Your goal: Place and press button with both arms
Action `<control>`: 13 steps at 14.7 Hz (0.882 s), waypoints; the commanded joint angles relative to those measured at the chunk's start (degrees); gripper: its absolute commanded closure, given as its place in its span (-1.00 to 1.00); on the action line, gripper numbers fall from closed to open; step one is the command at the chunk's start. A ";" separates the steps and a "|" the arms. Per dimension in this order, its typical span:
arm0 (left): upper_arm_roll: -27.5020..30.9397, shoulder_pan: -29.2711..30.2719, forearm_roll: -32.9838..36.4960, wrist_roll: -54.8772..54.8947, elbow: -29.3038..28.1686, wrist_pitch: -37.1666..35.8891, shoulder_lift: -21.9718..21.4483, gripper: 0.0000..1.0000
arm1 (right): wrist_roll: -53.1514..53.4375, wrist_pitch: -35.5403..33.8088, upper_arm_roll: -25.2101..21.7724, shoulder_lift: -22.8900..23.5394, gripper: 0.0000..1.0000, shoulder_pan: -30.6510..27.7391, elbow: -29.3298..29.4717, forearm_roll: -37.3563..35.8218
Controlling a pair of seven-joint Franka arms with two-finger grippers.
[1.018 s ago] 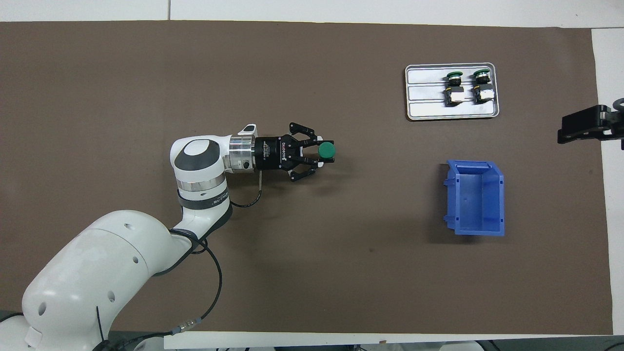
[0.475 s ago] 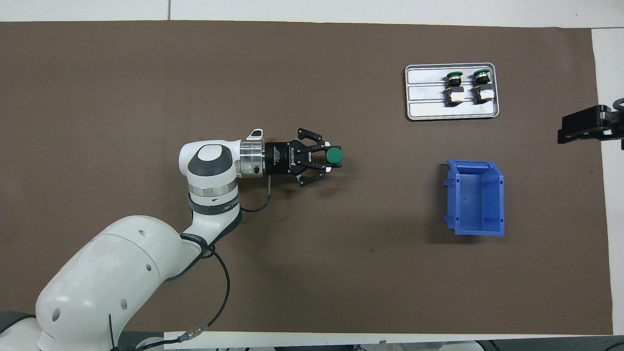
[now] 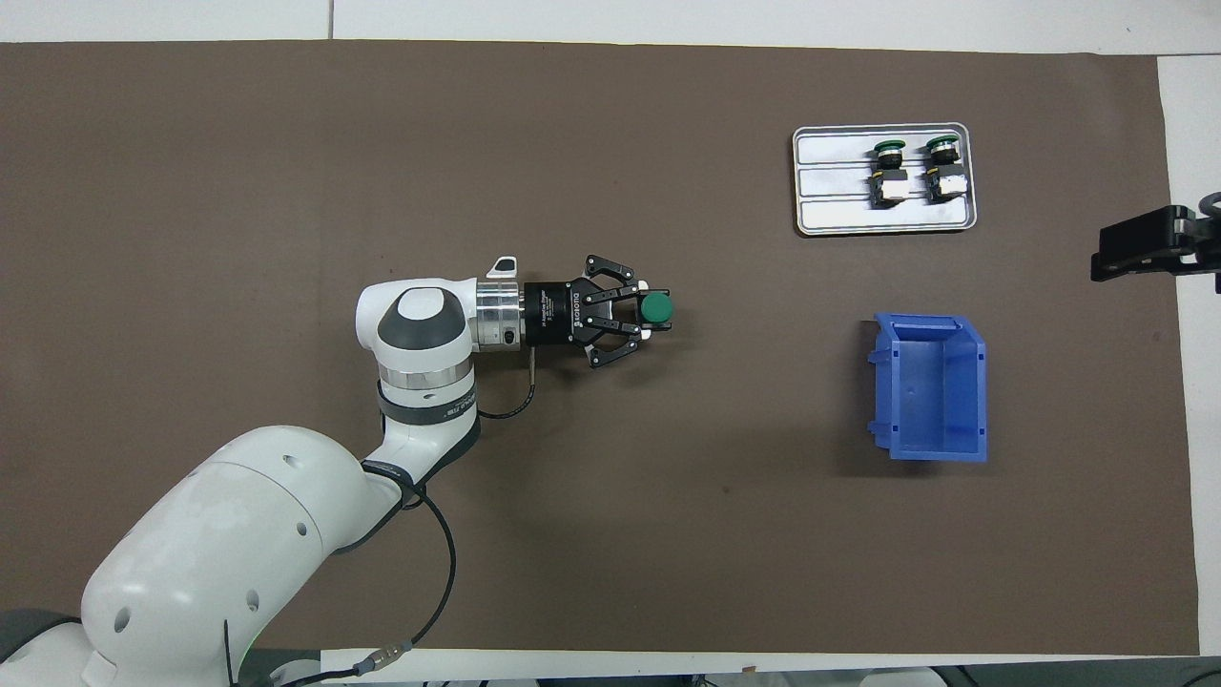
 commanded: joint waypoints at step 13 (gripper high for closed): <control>0.67 -0.60 2.61 0.76 0.15 4.21 0.02 -1.00 | -1.59 0.01 0.23 -1.35 -0.98 -0.48 -1.47 -0.30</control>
